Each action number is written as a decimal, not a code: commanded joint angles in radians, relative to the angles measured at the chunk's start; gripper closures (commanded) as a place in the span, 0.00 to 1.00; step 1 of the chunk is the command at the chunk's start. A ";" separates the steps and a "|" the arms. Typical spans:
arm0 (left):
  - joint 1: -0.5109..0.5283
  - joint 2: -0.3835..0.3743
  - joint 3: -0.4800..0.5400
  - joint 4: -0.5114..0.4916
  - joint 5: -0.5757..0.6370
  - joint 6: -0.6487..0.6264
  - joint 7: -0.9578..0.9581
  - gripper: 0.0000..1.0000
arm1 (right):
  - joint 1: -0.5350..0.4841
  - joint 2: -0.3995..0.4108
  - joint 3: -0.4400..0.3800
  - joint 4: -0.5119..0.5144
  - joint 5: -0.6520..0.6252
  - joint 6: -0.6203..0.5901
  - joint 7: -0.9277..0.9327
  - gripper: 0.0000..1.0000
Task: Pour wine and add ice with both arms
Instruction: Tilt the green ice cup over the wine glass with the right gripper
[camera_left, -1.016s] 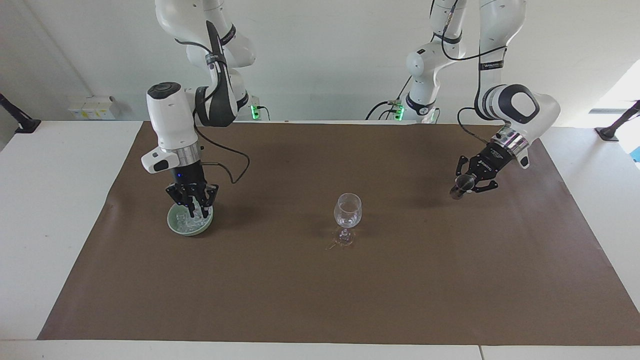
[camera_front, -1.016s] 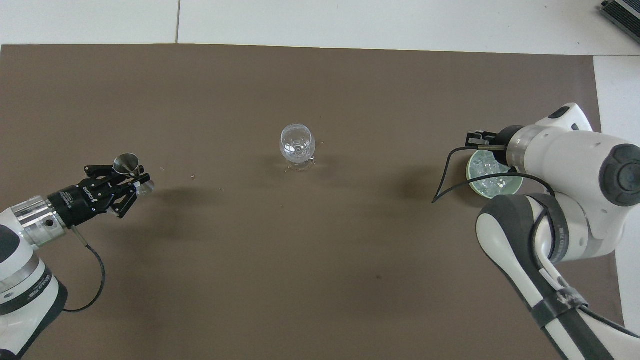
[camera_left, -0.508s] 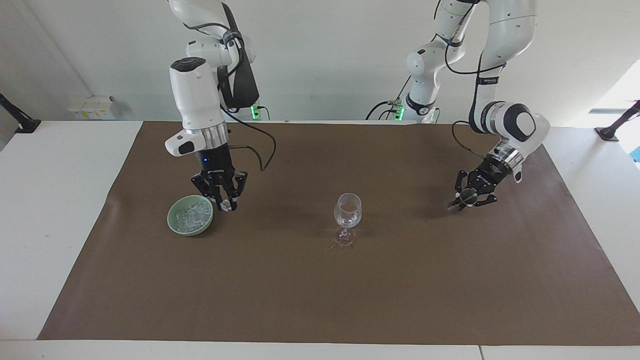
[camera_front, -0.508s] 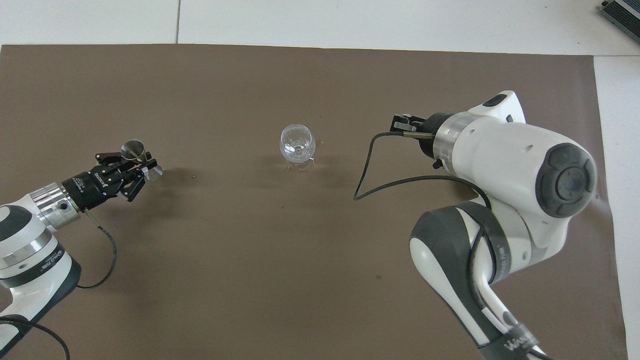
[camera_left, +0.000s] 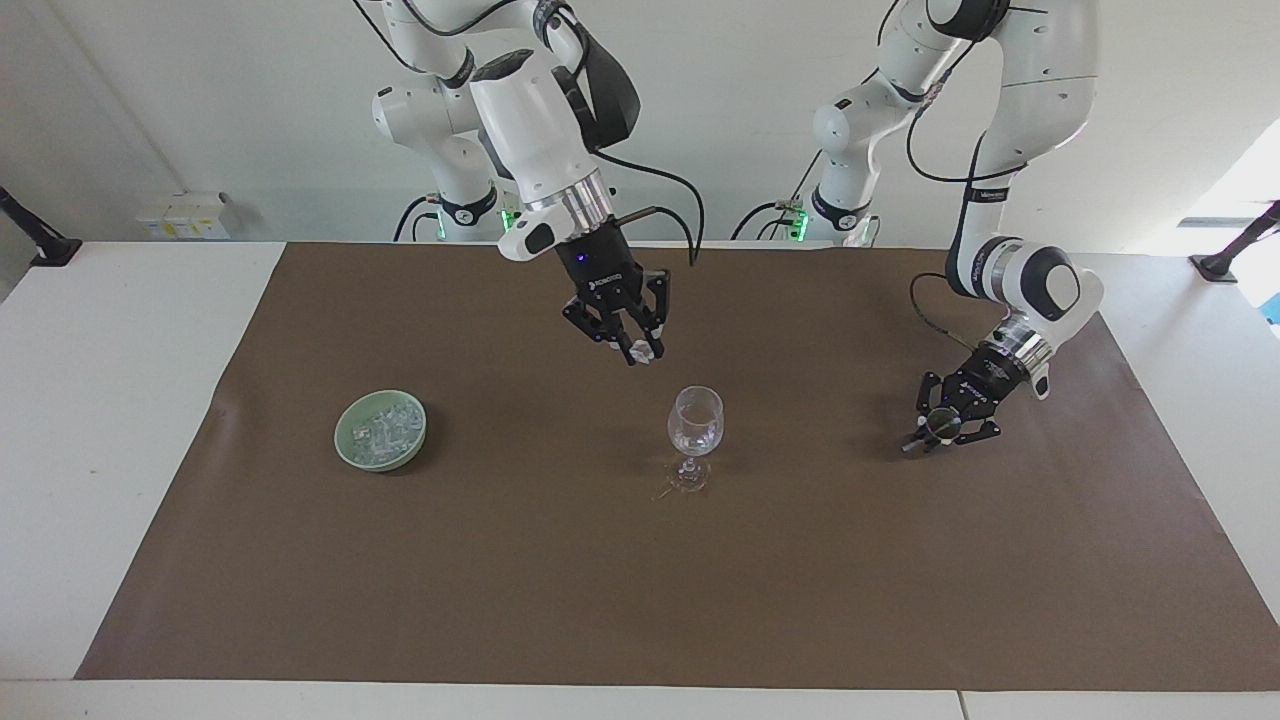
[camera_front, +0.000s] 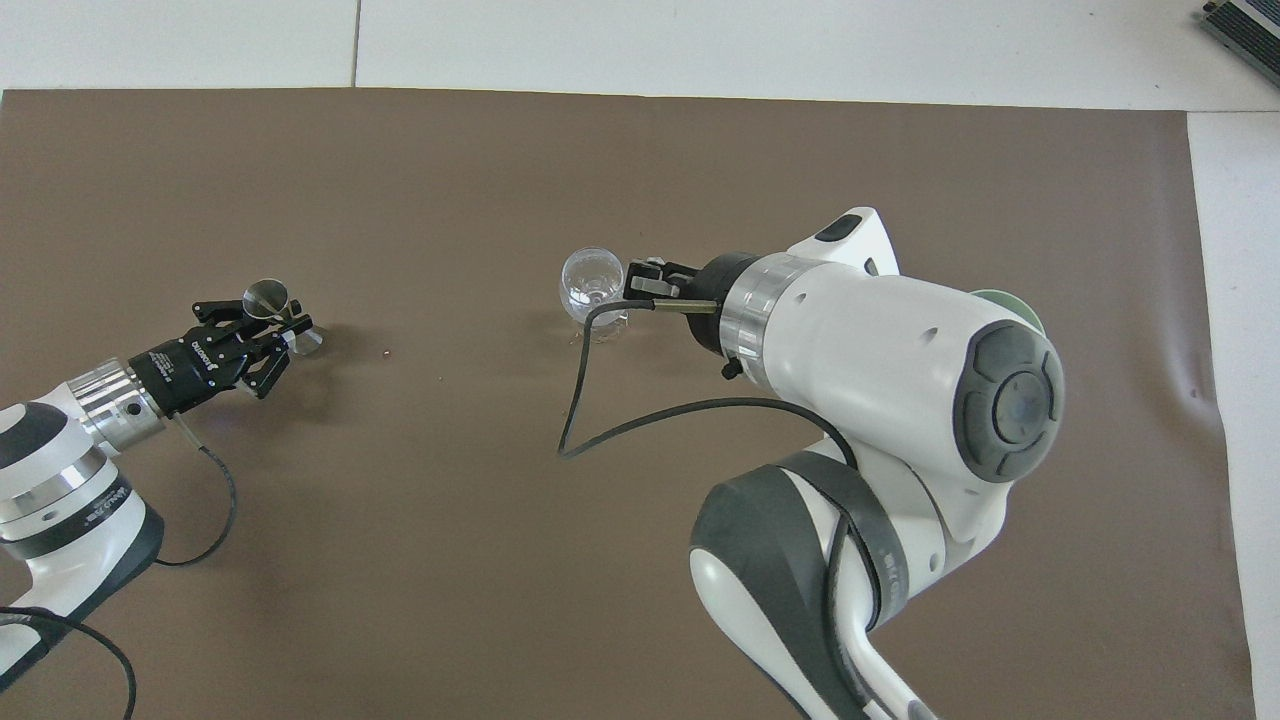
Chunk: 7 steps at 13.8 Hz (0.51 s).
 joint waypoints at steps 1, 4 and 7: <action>0.027 0.006 -0.006 0.001 -0.018 -0.030 0.028 1.00 | 0.012 0.040 0.001 0.039 0.027 -0.015 0.009 1.00; 0.027 0.009 -0.006 0.000 -0.018 -0.029 0.047 0.89 | 0.016 0.059 0.001 0.045 0.029 -0.018 0.010 1.00; 0.027 0.024 -0.006 -0.005 -0.020 -0.027 0.059 0.80 | 0.024 0.077 0.001 0.050 0.027 -0.018 0.010 1.00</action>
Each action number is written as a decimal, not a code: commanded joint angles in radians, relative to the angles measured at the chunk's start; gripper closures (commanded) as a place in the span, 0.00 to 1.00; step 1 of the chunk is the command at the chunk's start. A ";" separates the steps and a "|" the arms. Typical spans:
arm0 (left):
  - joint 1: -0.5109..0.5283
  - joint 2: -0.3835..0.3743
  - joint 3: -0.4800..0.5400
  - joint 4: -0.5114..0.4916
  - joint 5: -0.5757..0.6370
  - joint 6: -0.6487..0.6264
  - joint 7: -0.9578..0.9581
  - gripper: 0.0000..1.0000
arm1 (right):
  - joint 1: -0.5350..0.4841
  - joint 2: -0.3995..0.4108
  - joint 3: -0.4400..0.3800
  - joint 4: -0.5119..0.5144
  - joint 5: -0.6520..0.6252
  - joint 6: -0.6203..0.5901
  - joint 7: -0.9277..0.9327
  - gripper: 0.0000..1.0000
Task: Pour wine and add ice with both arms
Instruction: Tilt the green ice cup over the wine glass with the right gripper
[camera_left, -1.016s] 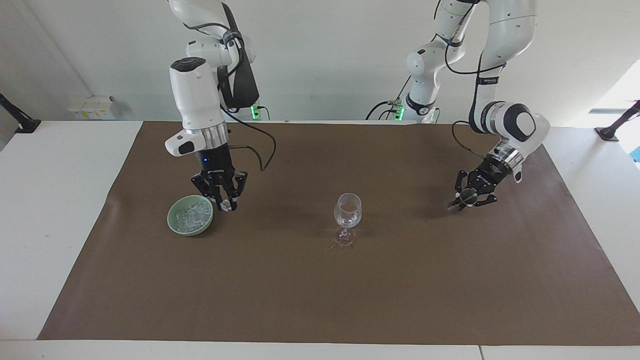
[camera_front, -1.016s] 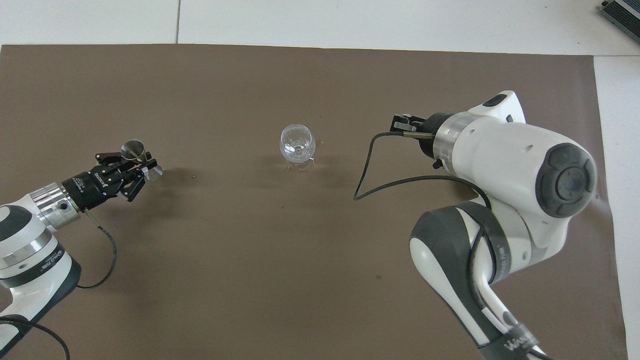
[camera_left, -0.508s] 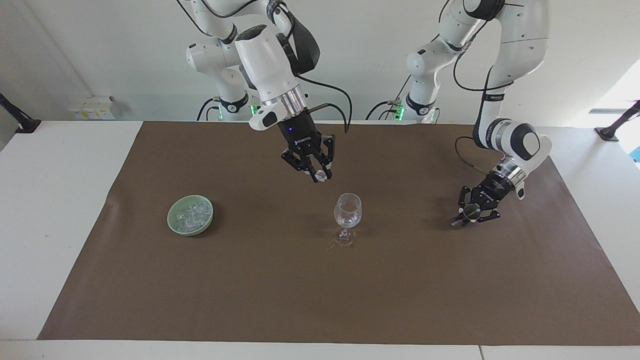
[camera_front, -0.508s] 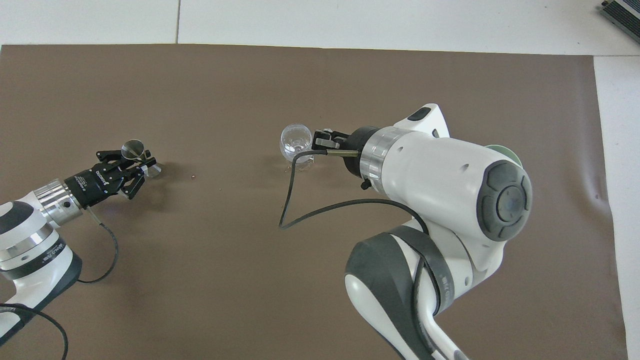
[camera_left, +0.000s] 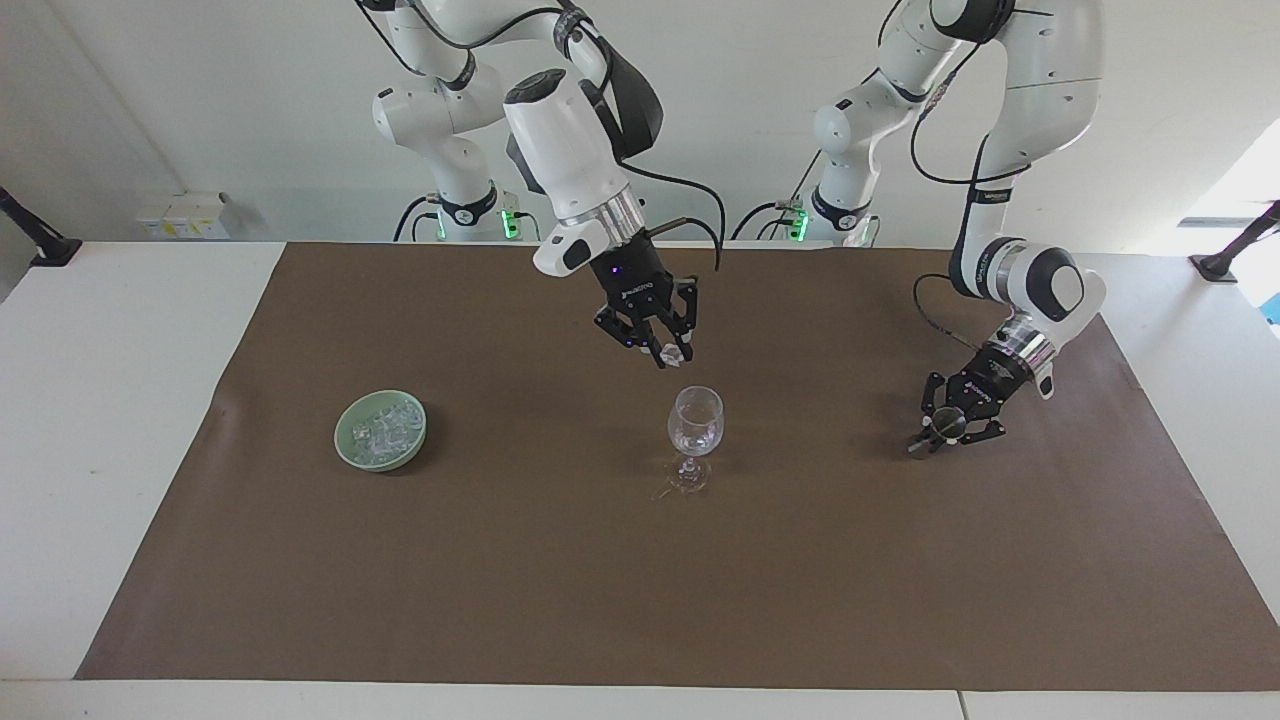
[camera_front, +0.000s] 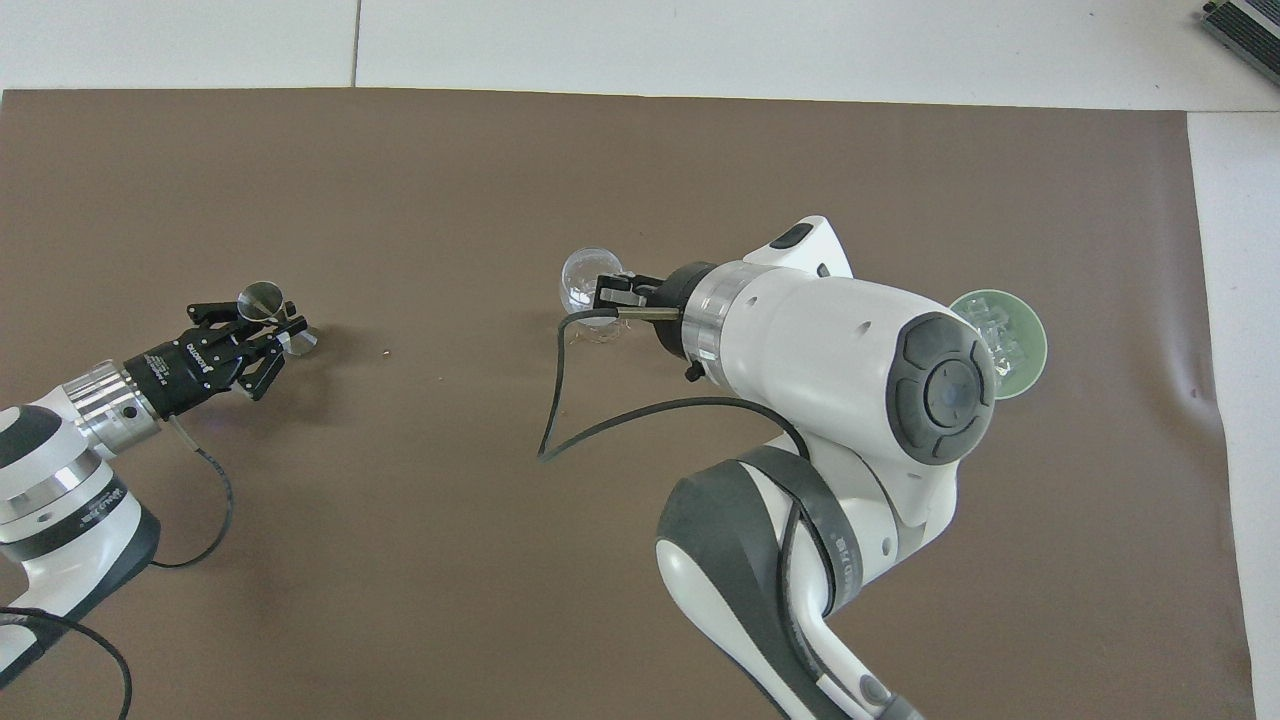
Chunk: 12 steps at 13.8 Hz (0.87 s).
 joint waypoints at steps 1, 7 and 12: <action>0.016 0.019 -0.006 -0.001 -0.020 -0.025 0.031 0.76 | 0.008 0.041 0.001 0.054 0.027 -0.017 0.010 1.00; 0.016 0.022 -0.006 0.003 -0.010 -0.019 0.033 0.35 | 0.018 0.107 0.001 0.124 0.025 -0.016 0.018 1.00; 0.031 0.022 -0.003 0.037 0.121 -0.013 0.031 0.00 | 0.019 0.134 0.001 0.140 0.025 -0.017 0.024 1.00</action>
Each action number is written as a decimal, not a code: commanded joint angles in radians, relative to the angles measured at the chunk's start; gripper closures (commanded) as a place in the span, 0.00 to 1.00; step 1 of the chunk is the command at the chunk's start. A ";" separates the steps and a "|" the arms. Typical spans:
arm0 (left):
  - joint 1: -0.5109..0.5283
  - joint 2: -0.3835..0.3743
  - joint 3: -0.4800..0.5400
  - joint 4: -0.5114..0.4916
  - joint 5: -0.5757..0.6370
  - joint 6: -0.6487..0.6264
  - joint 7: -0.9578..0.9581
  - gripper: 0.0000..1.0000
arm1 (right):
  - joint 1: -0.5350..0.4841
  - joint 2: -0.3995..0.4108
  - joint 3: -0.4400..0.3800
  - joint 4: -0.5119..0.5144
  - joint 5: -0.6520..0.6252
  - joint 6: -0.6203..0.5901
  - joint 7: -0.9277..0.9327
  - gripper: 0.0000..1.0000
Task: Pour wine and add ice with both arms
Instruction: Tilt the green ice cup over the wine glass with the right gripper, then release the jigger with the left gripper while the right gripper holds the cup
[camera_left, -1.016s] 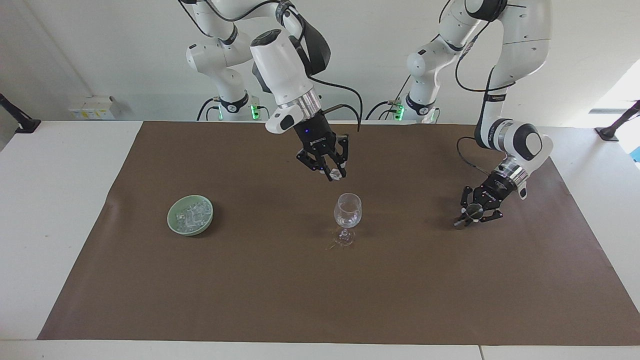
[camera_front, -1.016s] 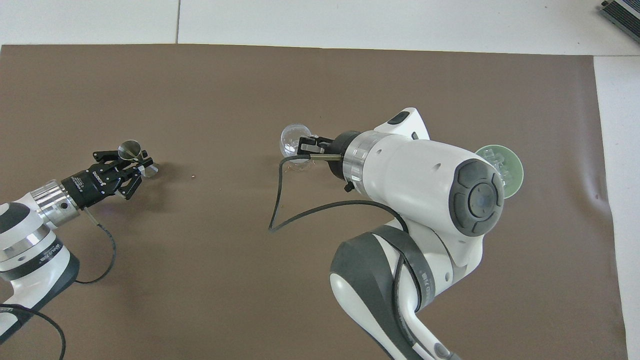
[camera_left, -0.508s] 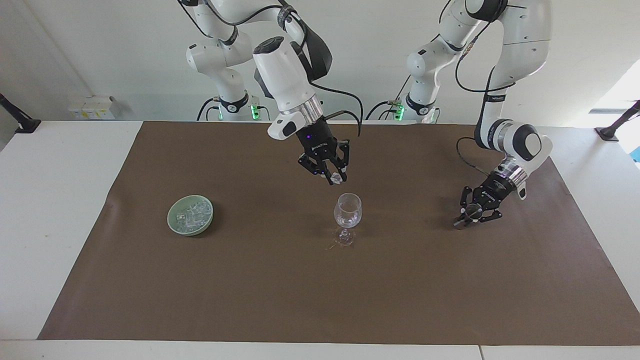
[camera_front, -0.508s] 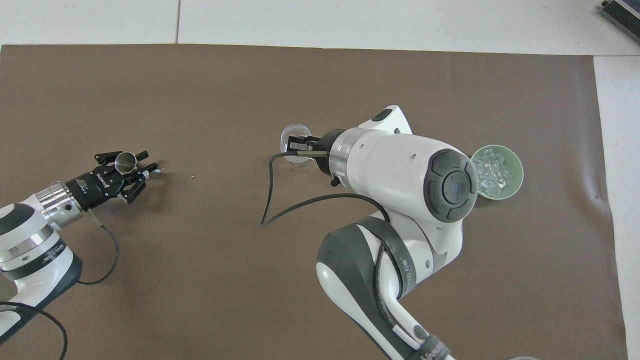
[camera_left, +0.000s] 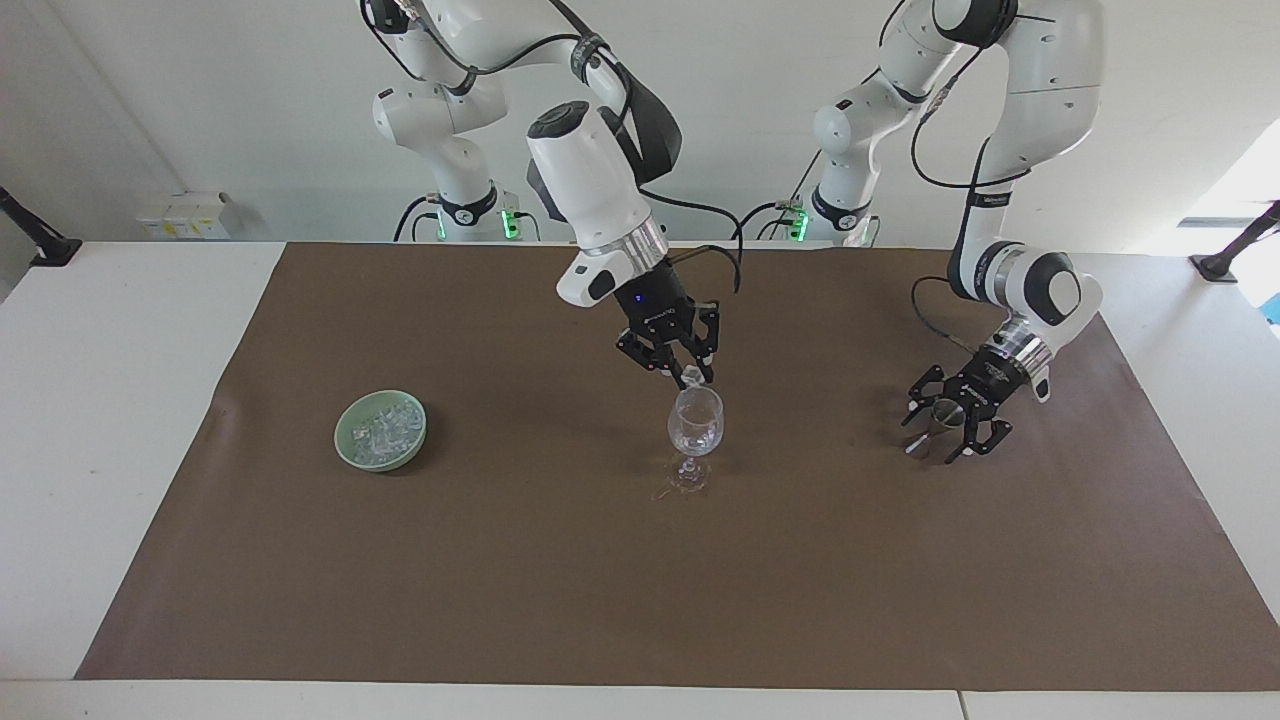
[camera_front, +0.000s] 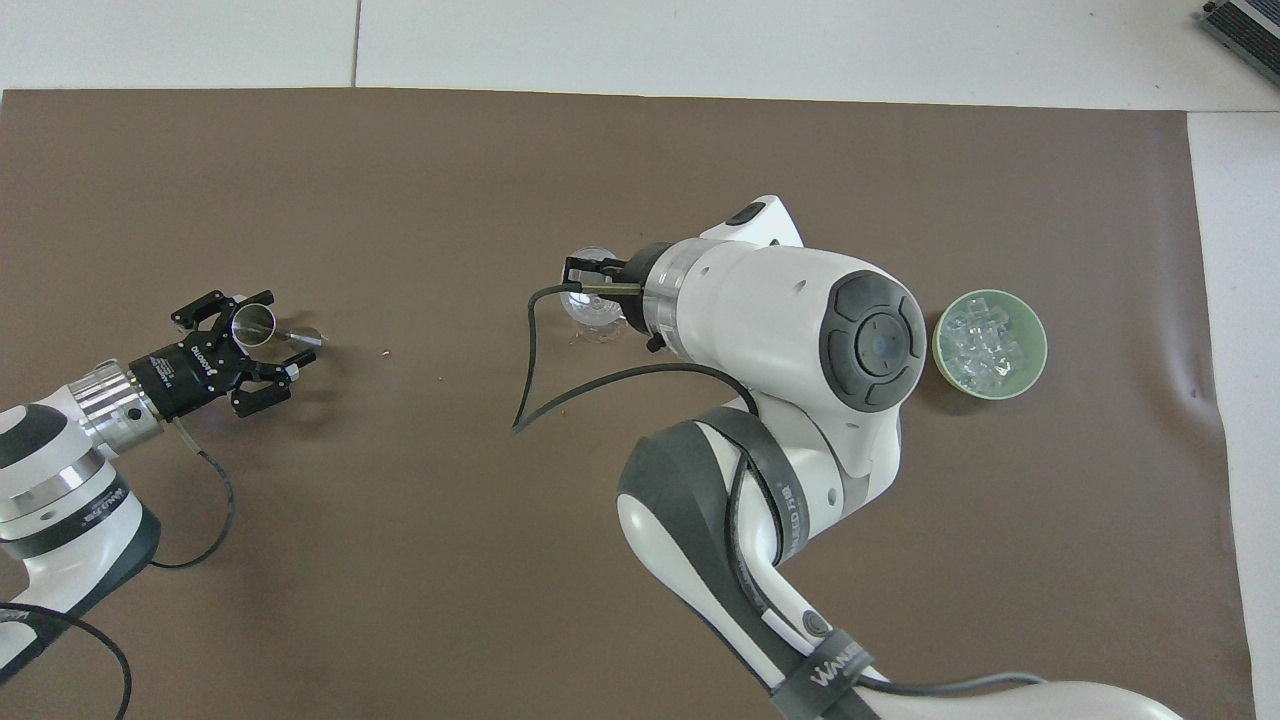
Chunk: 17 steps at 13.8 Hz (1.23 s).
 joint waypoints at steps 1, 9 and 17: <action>0.036 0.005 -0.002 0.037 0.111 -0.014 0.004 0.00 | 0.004 0.016 0.001 0.032 0.025 -0.019 0.027 1.00; 0.031 -0.110 0.005 0.083 0.505 0.042 0.000 0.00 | 0.003 0.038 0.001 0.041 0.026 -0.020 0.047 1.00; -0.001 -0.202 0.005 0.177 0.862 0.075 0.029 0.00 | 0.021 0.041 0.001 0.040 0.011 0.032 0.069 0.64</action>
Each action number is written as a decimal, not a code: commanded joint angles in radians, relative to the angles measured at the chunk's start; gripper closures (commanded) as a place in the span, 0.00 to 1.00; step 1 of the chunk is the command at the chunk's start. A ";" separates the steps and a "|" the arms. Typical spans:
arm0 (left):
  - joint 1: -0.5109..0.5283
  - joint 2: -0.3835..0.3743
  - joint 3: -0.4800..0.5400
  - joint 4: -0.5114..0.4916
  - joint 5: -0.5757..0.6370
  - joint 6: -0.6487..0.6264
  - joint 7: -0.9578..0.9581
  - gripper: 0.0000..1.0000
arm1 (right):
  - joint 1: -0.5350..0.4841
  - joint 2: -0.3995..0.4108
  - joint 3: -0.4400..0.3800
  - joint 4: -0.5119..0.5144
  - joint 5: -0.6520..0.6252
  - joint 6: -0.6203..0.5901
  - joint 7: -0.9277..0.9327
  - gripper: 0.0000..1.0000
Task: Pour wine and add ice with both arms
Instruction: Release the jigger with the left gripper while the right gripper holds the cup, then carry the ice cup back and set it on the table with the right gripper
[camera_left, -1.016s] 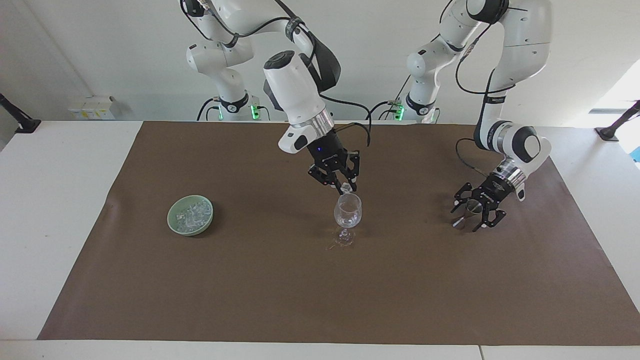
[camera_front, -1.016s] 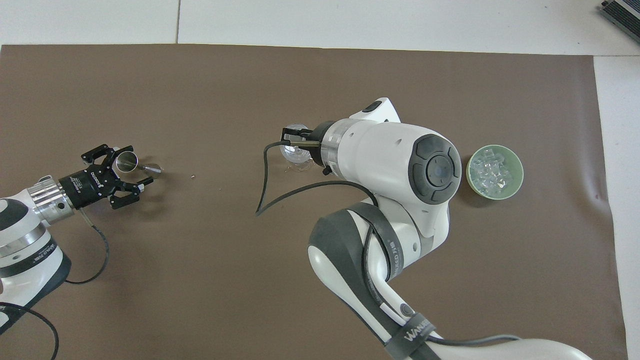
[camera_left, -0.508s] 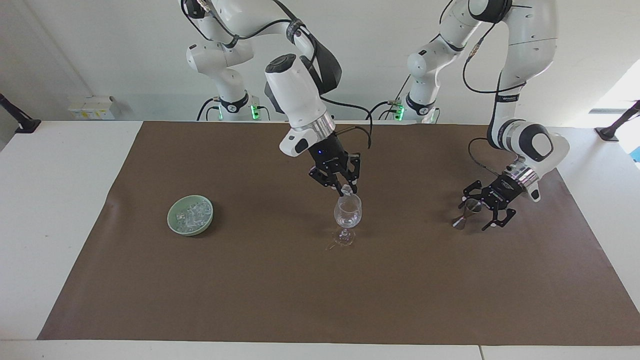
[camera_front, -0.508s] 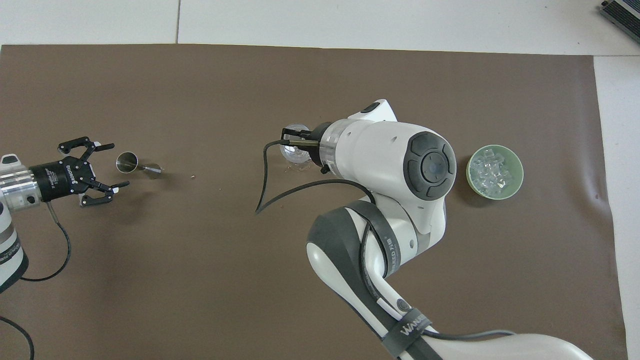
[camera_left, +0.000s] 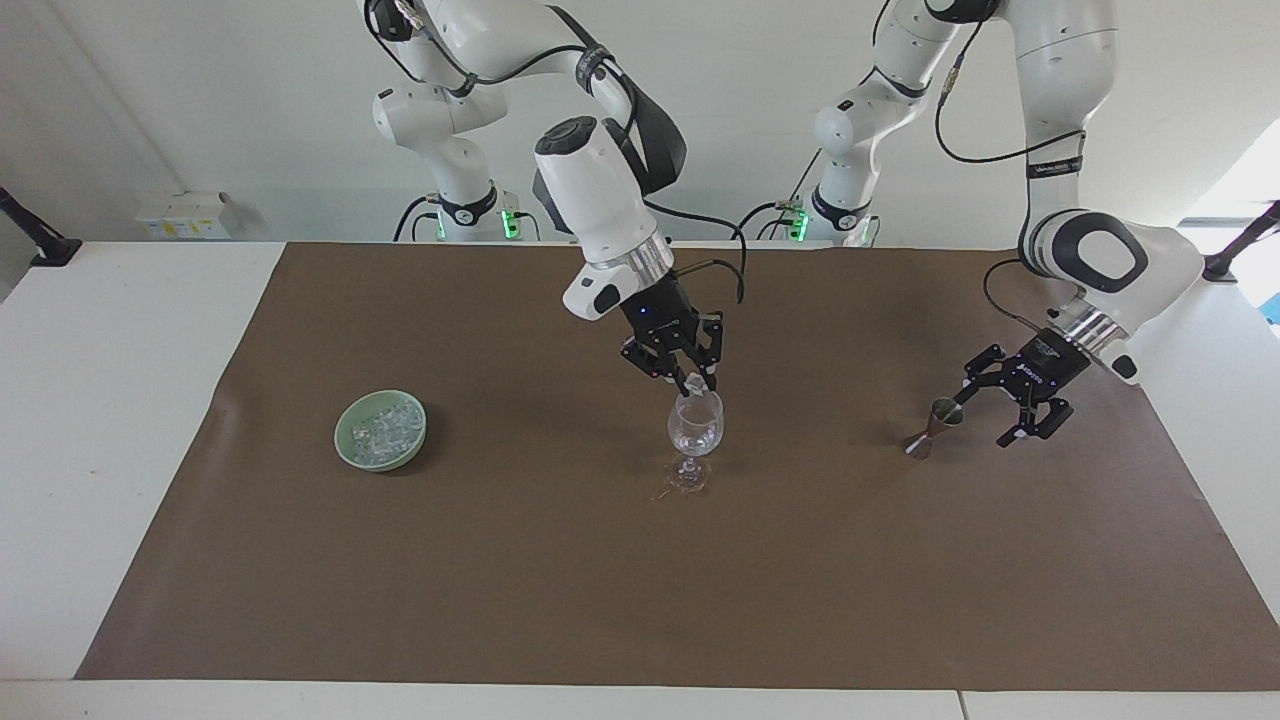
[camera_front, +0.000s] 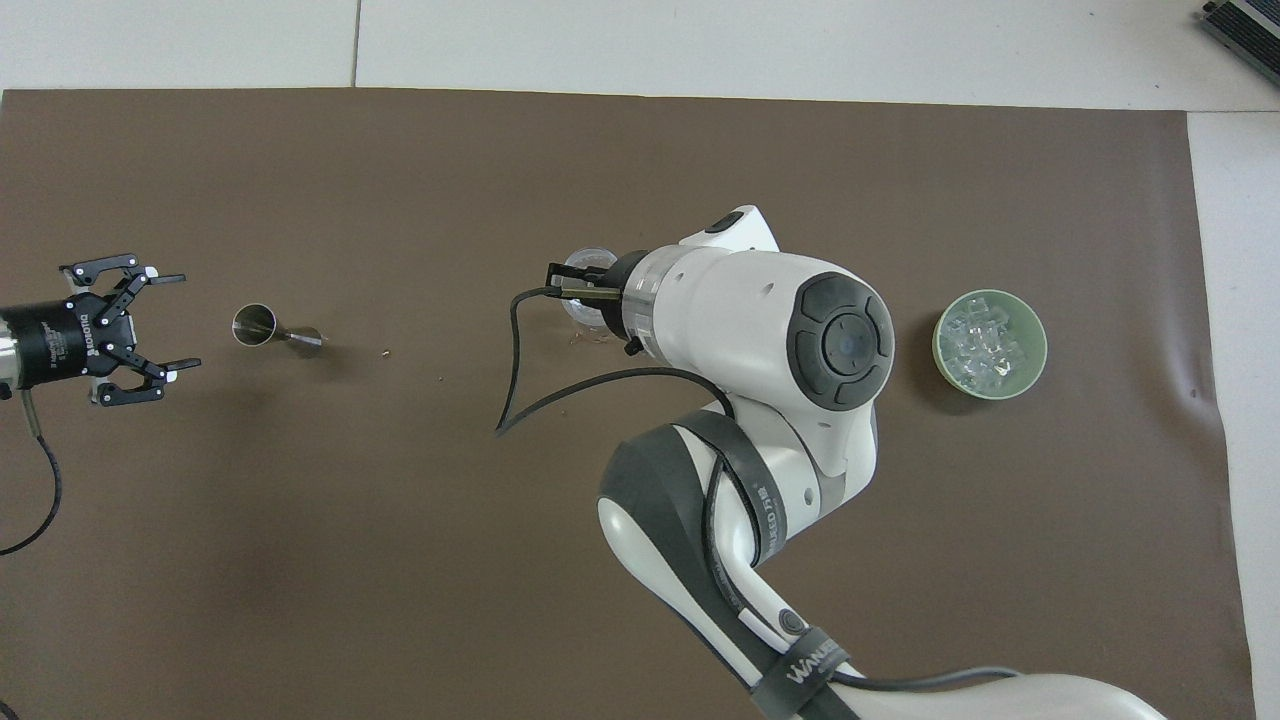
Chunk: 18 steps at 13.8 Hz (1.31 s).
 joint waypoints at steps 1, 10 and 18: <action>-0.019 -0.019 0.010 0.068 0.132 -0.022 0.011 0.00 | -0.001 0.020 0.001 0.022 0.009 0.050 0.020 0.61; -0.042 -0.017 0.005 0.343 0.474 -0.223 0.126 0.00 | -0.016 0.018 0.001 0.021 0.008 0.066 0.017 0.52; -0.224 -0.080 0.051 0.435 0.626 -0.350 0.290 0.00 | -0.172 -0.120 -0.010 -0.050 -0.004 -0.182 -0.123 0.14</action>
